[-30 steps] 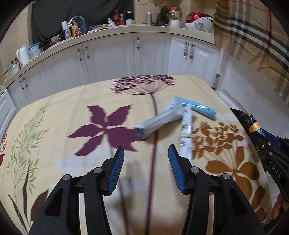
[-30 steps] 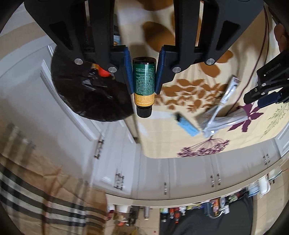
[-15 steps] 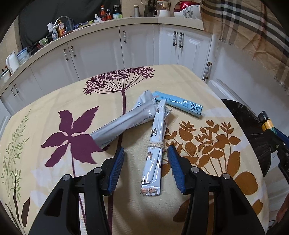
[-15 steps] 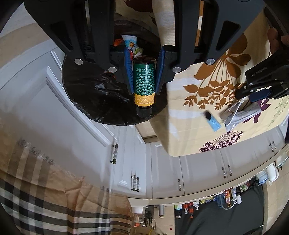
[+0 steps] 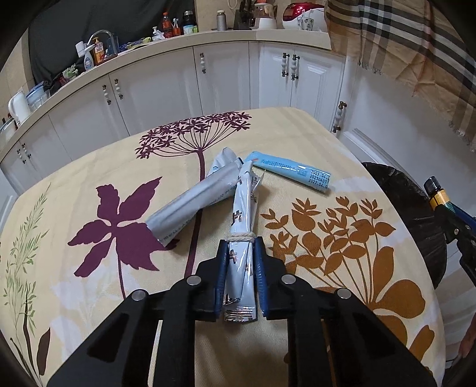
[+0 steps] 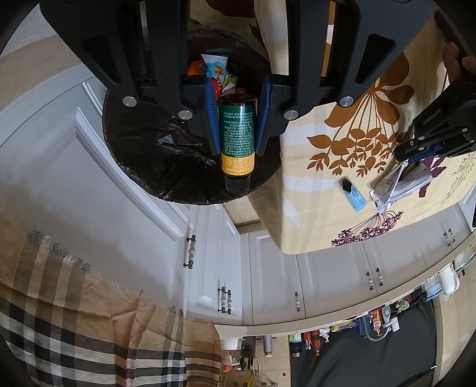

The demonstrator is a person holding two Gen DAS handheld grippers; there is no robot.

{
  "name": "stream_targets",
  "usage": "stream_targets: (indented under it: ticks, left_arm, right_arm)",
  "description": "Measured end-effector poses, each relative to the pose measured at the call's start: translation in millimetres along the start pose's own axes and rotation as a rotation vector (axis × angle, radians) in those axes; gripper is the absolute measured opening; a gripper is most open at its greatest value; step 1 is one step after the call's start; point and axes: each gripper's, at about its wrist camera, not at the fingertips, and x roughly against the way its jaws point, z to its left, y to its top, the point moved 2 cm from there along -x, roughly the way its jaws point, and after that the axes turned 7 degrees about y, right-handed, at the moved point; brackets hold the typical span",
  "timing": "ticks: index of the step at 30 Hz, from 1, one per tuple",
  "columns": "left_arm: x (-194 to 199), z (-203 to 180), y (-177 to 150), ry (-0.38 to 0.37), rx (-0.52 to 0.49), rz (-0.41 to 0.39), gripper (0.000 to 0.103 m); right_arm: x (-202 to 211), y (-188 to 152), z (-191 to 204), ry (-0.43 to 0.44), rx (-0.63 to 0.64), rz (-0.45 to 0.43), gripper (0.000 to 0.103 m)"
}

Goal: Collect trash
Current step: 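Carry the green bottle over the bin while the left tool grasps the twine-tied paper roll, then open the right tool over the bin while the left tool carries the paper roll there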

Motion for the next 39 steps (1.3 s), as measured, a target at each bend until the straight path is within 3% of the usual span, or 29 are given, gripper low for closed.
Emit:
stream_targets:
  ticks: [17, 39]
  left_arm:
    - [29, -9, 4, -0.033, 0.000, -0.048, 0.019]
    - [47, -108, 46, -0.144, -0.129, -0.151, 0.019]
  right_arm:
    - [12, -2, 4, 0.000, -0.001, -0.021, 0.023]
    - [30, 13, -53, -0.084, -0.049, -0.097, 0.023]
